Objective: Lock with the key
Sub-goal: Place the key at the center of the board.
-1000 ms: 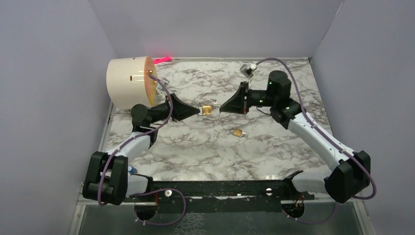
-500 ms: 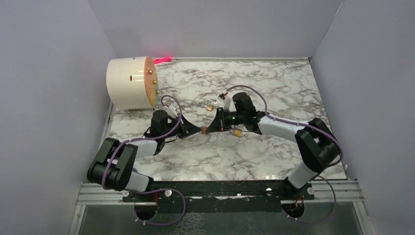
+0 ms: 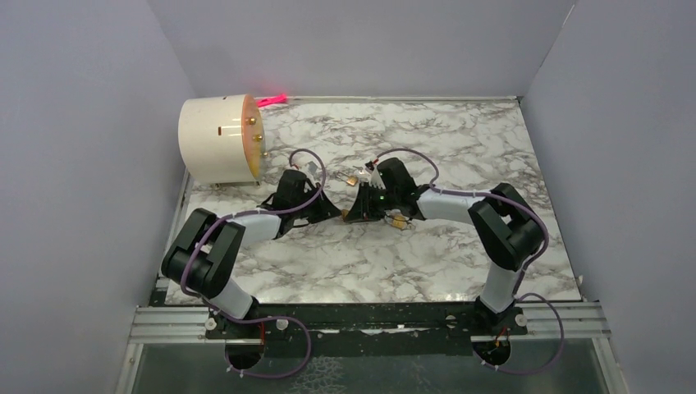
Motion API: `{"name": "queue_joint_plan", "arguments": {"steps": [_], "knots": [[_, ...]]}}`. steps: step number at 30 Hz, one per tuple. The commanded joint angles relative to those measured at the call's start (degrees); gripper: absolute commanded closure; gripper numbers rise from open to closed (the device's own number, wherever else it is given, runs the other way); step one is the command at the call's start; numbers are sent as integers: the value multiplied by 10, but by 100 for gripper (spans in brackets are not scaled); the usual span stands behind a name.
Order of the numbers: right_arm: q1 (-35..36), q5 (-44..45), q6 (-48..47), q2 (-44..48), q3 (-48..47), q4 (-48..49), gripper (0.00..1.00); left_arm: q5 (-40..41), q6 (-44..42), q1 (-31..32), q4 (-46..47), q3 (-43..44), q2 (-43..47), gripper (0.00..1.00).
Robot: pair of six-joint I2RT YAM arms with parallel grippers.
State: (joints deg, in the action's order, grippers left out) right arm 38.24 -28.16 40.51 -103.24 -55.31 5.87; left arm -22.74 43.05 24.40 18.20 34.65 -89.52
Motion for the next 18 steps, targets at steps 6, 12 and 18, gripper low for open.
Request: {"name": "queue_joint_plan", "arguments": {"steps": [6, 12, 18], "knots": [[4, 46, -11, -47, -55, -46, 47, 64, -52, 6, -71, 15, -5, 76], [3, 90, -55, -4, -70, -91, 18, 105, -79, 6, -111, 30, 37, 41], [3, 147, -121, 93, -57, -87, 5, 147, -124, 4, -162, 70, 79, 2]]}}
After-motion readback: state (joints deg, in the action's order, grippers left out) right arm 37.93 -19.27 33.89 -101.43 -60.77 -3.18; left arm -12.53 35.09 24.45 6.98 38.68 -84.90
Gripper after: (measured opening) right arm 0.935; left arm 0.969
